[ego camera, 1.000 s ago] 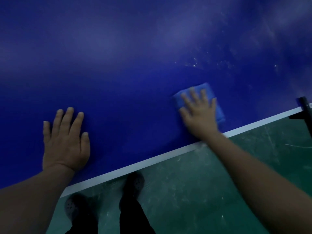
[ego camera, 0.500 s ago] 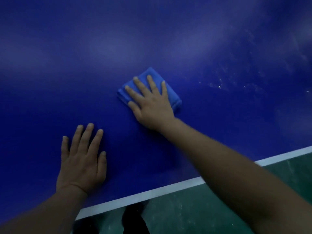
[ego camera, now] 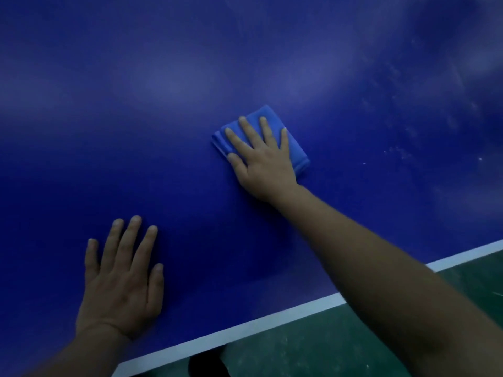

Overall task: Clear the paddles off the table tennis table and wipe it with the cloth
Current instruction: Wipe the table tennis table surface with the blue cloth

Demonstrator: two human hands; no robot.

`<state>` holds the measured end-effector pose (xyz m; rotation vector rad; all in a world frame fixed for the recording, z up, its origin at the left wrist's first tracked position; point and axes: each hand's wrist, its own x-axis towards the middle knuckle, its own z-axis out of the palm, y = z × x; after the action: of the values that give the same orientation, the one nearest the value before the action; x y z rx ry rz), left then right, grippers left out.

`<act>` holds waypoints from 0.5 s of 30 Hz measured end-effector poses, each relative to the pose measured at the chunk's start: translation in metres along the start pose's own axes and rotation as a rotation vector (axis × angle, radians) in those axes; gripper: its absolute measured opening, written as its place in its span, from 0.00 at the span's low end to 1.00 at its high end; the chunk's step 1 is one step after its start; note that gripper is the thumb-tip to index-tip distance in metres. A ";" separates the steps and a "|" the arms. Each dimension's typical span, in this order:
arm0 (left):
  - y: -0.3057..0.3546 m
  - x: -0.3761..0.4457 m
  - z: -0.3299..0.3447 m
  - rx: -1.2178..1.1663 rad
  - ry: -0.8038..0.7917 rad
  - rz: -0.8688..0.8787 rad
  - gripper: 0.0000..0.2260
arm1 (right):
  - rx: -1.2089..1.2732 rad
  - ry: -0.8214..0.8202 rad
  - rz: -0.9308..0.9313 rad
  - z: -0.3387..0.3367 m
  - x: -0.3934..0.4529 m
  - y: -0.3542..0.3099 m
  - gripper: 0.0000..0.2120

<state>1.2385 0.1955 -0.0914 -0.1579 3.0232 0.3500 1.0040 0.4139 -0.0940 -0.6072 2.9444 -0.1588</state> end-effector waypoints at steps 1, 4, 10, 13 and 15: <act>-0.001 0.000 0.000 0.000 -0.003 0.000 0.29 | 0.003 -0.008 -0.030 -0.005 0.004 0.013 0.27; -0.001 0.001 0.001 -0.007 -0.005 -0.004 0.29 | -0.017 0.048 0.402 -0.022 0.012 0.096 0.27; 0.000 0.000 0.000 -0.021 -0.020 -0.012 0.29 | 0.120 0.105 0.949 -0.028 -0.040 0.137 0.28; 0.000 0.000 0.000 -0.013 -0.036 -0.010 0.29 | 0.033 0.072 0.437 -0.006 -0.056 0.054 0.28; -0.001 -0.001 0.001 -0.004 -0.039 -0.006 0.29 | -0.004 0.031 0.106 0.005 -0.067 0.030 0.28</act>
<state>1.2395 0.1950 -0.0929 -0.1585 2.9828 0.3538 1.0537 0.4675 -0.0955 -0.4524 2.9983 -0.1529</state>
